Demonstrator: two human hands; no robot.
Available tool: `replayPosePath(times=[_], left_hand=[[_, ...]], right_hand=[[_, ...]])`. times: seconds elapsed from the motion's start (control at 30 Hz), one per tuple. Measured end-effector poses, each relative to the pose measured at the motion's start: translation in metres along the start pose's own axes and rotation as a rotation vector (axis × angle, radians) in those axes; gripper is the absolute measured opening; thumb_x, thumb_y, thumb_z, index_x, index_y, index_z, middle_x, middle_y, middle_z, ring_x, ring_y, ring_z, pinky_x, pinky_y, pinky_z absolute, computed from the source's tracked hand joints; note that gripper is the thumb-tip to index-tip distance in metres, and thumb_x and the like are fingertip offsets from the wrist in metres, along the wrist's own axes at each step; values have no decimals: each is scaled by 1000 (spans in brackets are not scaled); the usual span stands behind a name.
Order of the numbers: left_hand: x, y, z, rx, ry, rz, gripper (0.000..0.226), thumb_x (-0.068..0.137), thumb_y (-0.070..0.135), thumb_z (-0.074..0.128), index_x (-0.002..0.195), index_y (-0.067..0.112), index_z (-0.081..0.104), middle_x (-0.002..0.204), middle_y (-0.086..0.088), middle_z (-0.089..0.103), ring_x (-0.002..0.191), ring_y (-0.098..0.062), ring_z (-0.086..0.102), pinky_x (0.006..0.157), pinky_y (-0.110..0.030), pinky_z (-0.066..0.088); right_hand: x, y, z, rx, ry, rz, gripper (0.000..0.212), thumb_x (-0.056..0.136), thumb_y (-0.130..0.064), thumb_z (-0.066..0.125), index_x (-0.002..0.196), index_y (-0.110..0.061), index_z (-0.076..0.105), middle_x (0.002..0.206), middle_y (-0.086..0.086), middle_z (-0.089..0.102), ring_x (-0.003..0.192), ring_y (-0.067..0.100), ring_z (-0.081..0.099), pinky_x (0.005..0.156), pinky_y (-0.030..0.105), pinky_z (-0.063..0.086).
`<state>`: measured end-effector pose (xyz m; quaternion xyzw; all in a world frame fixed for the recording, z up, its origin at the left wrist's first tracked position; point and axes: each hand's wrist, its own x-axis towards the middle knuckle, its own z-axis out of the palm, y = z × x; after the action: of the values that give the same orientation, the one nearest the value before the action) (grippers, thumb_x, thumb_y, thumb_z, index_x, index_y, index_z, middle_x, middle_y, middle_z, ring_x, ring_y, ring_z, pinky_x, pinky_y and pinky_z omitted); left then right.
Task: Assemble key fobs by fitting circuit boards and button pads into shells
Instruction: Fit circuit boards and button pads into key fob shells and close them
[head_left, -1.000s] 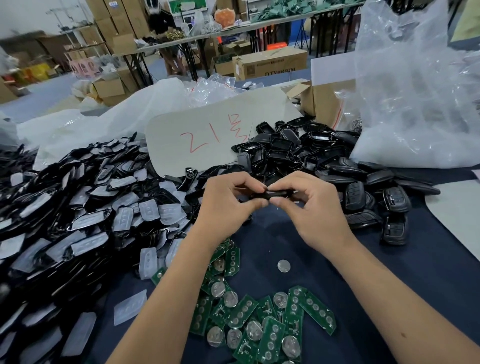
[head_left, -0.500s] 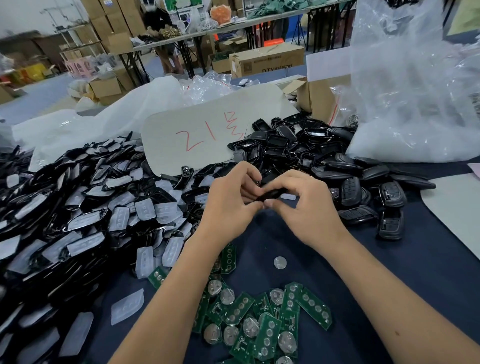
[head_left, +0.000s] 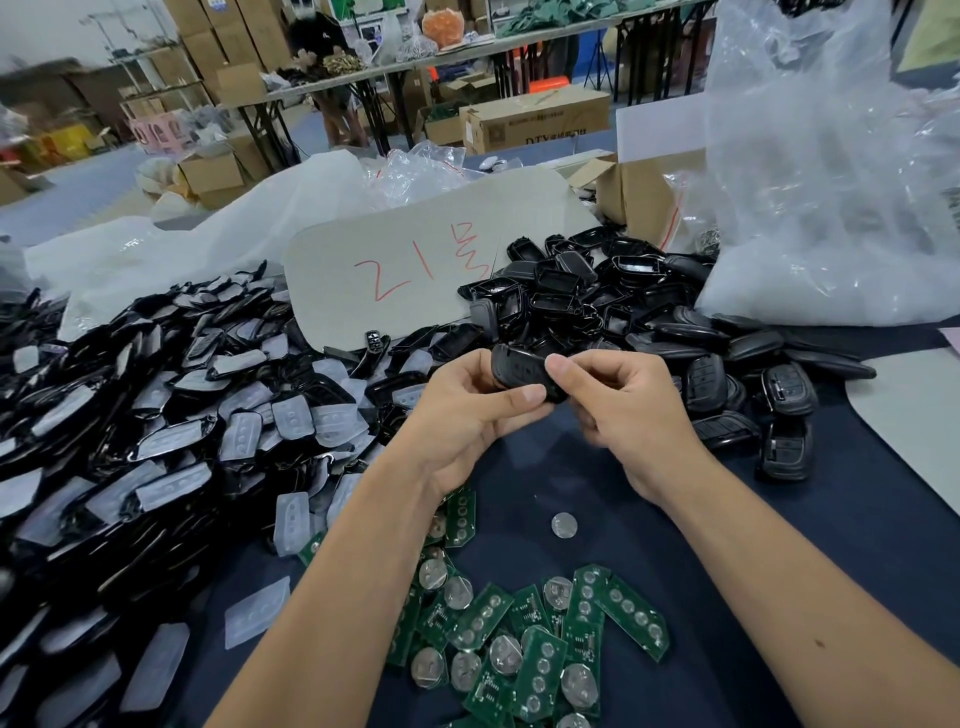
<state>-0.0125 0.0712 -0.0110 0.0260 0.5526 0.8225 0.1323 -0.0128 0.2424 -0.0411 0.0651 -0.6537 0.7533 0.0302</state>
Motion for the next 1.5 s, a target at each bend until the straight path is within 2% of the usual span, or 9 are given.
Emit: replayPosePath(times=[0.23, 0.53, 0.7, 0.87, 1.0, 1.1, 1.27, 1.4, 1.5], left_hand=[[0, -2, 0, 16, -7, -10, 45, 69, -5, 76, 111, -8, 61, 103, -20, 72, 95, -30, 75, 79, -32, 62], [0, -5, 16, 7, 113, 15, 33, 74, 0, 79, 103, -7, 64, 94, -18, 74, 87, -27, 75, 73, -27, 61], [2, -13, 33, 111, 192, 108, 32, 87, -2, 77, 116, -1, 64, 105, -18, 77, 94, -31, 77, 78, -30, 62], [0, -18, 38, 141, 131, 130, 24, 95, 4, 70, 118, 2, 66, 112, -20, 74, 99, -34, 76, 85, -36, 63], [1, -14, 33, 208, 175, 149, 19, 95, 6, 72, 113, 4, 68, 106, -17, 75, 92, -31, 77, 78, -34, 62], [4, -3, 20, 382, 263, 209, 11, 94, 5, 72, 104, 9, 70, 90, -7, 75, 77, -19, 74, 63, -26, 59], [4, 26, -18, 842, 385, 254, 13, 91, 5, 74, 88, 18, 73, 77, 1, 69, 66, -11, 62, 61, -24, 51], [-3, 43, -40, 1244, 225, 185, 12, 82, 18, 84, 84, 26, 76, 80, 7, 71, 67, -2, 56, 72, -27, 48], [-3, 42, -41, 1454, 79, 132, 26, 75, 31, 90, 98, 31, 76, 98, 6, 71, 93, -2, 62, 85, -29, 46]], right_hand=[[-1, -4, 2, 96, -2, 52, 32, 97, -23, 73, 67, -12, 71, 53, 0, 38, 41, 8, 26, 40, 17, 22], [-4, -10, 6, 112, 144, 81, 39, 99, -24, 72, 62, -15, 63, 50, -2, 41, 39, 8, 26, 39, 17, 22], [-5, -12, 5, 161, 366, 94, 33, 105, -25, 61, 76, -10, 58, 53, 2, 55, 38, 10, 37, 35, 21, 28], [-1, -14, 4, 342, 533, 133, 18, 110, -21, 52, 101, -6, 58, 69, 8, 69, 46, 9, 56, 45, 25, 50], [-2, -15, 4, 453, 569, 132, 20, 110, -11, 48, 123, 2, 53, 104, 20, 76, 55, 11, 64, 58, 27, 59], [-5, -15, 7, 451, 582, 133, 31, 108, -9, 52, 138, 0, 48, 106, 15, 75, 56, 13, 63, 57, 28, 60], [-8, -16, 11, 219, 380, 124, 8, 105, -10, 56, 112, -9, 61, 76, 5, 75, 49, 14, 55, 45, 28, 52], [-15, -13, 13, -391, -85, 12, 23, 101, -23, 66, 79, -14, 68, 66, 2, 73, 49, 17, 58, 47, 29, 49], [-20, -14, 17, -758, -288, -145, 22, 93, -34, 75, 75, -23, 69, 63, -6, 68, 56, 7, 58, 60, 28, 48]])
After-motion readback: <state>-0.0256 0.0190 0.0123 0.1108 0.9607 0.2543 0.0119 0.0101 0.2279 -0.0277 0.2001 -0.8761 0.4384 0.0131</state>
